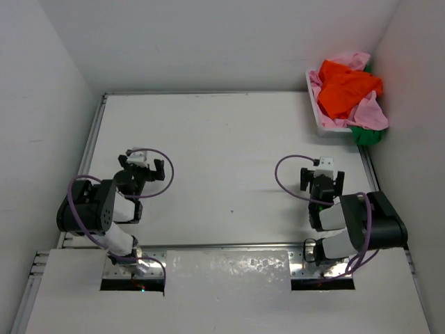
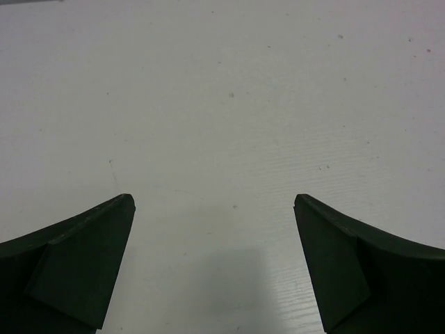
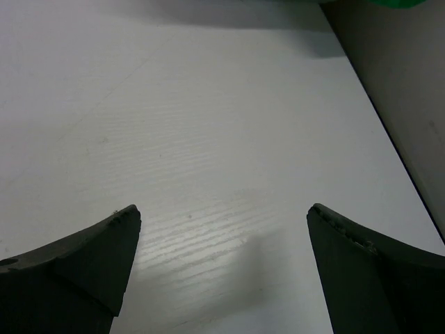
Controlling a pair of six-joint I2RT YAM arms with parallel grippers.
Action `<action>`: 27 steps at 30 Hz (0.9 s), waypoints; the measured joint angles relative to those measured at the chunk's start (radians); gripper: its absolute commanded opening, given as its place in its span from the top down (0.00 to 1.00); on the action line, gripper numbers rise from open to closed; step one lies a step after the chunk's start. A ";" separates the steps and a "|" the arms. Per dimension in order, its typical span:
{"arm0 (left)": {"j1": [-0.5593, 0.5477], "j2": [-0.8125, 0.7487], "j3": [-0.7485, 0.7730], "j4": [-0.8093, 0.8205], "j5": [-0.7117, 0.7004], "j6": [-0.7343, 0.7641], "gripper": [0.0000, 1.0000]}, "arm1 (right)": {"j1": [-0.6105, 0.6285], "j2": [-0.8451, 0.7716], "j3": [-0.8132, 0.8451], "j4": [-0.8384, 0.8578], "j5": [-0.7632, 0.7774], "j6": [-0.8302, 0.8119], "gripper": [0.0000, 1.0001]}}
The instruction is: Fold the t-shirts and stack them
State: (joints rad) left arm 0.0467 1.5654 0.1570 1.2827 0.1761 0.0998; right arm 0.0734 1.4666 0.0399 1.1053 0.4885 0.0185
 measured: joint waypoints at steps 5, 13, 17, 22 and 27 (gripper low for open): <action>0.000 0.000 0.000 0.000 0.005 0.000 0.00 | -0.002 -0.119 0.157 -0.341 -0.026 0.001 0.01; 0.027 -0.026 0.150 -0.273 0.001 -0.026 0.06 | -0.022 -0.065 1.017 -0.959 -0.315 0.028 0.15; 0.094 0.159 0.821 -0.901 -0.041 0.082 0.18 | -0.080 0.186 1.603 -1.204 -0.443 0.126 0.78; 0.106 0.328 1.499 -1.392 -0.127 0.226 0.19 | -0.166 0.468 1.991 -1.362 -0.506 0.296 0.74; 0.070 0.353 1.857 -1.638 -0.154 0.258 0.19 | -0.286 0.688 2.062 -1.405 -0.512 0.428 0.17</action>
State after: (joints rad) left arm 0.1169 1.9186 2.0136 -0.3553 0.0219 0.3576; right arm -0.2123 2.1548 2.1017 -0.3000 -0.0231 0.4461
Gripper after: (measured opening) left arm 0.806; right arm 0.734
